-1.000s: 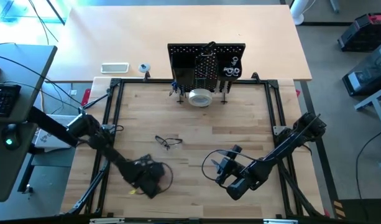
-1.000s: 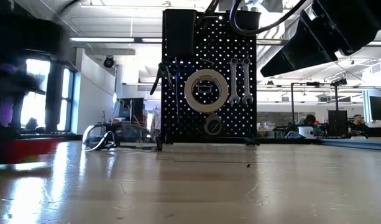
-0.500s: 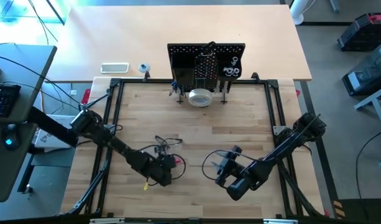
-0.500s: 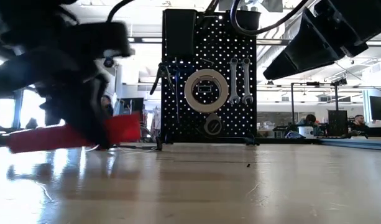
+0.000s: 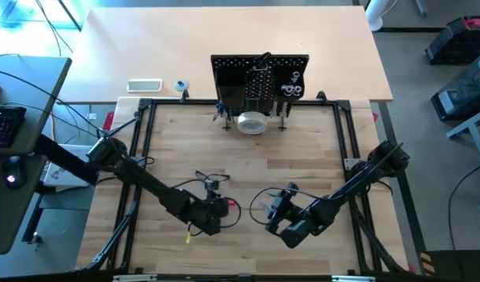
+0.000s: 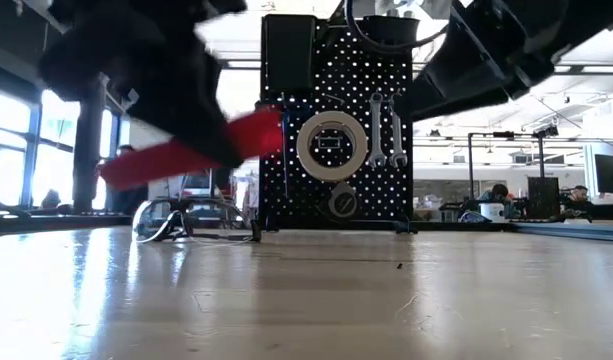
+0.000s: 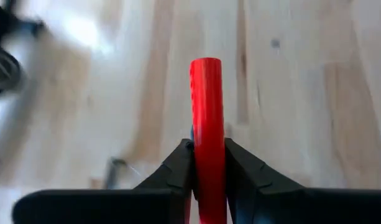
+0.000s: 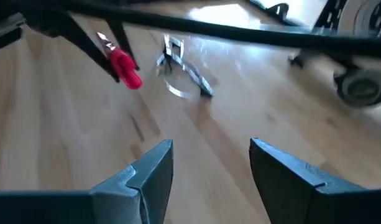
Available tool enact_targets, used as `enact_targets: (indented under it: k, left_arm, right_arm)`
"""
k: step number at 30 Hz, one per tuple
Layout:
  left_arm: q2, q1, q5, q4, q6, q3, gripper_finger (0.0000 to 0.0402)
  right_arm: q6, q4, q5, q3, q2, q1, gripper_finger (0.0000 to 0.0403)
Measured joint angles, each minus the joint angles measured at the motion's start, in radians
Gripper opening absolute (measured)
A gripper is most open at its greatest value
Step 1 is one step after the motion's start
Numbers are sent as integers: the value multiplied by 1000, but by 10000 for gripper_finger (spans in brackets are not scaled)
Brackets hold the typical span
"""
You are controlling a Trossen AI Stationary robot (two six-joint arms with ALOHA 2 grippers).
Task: Hang tools onto peg board
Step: Put the red cutter knife into the left black bin on the peg board
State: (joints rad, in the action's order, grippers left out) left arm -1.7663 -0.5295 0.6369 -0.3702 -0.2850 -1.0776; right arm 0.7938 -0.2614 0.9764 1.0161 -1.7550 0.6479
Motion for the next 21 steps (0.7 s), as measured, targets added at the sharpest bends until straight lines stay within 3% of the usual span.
enact_targets:
  k: [4, 9, 14, 21]
  left_arm:
    - [67, 5, 99, 1, 134, -29, 50]
    - [239, 48, 163, 43, 324, -40, 50]
    - [432, 110, 159, 195, 575, -41, 50]
    - [617, 236, 29, 514, 979, -41, 50]
  right_arm:
    - [-95, 58, 54, 0, 0, -5, 204]
    - [-145, 65, 63, 0, 8, -23, 204]
    - [-162, 65, 63, 0, 8, -36, 204]
    - [-175, 60, 62, 0, 8, -48, 204]
